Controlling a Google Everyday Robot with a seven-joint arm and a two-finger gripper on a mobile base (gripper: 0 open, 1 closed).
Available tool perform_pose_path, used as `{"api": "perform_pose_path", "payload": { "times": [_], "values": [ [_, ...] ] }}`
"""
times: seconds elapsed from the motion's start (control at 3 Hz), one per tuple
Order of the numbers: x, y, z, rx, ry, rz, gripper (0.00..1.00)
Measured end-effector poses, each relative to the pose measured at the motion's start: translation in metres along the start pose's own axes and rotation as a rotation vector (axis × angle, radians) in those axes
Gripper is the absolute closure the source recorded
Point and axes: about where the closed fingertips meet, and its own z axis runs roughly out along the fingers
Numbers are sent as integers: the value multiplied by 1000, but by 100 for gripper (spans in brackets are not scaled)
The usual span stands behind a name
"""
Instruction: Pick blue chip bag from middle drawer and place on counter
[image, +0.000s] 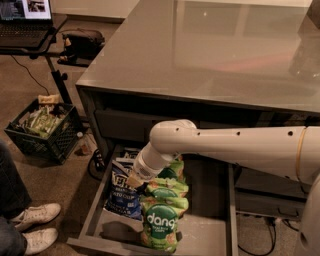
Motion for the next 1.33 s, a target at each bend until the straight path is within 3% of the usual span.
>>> {"api": "perform_pose_path", "payload": {
  "times": [0.33,1.0,1.33],
  "values": [
    [-8,5,-20,19,-24,-4,100],
    [-28,12,-95,128,-88,-22,100],
    [-30,1,-131,190,-93,-10,100]
  ]
}}
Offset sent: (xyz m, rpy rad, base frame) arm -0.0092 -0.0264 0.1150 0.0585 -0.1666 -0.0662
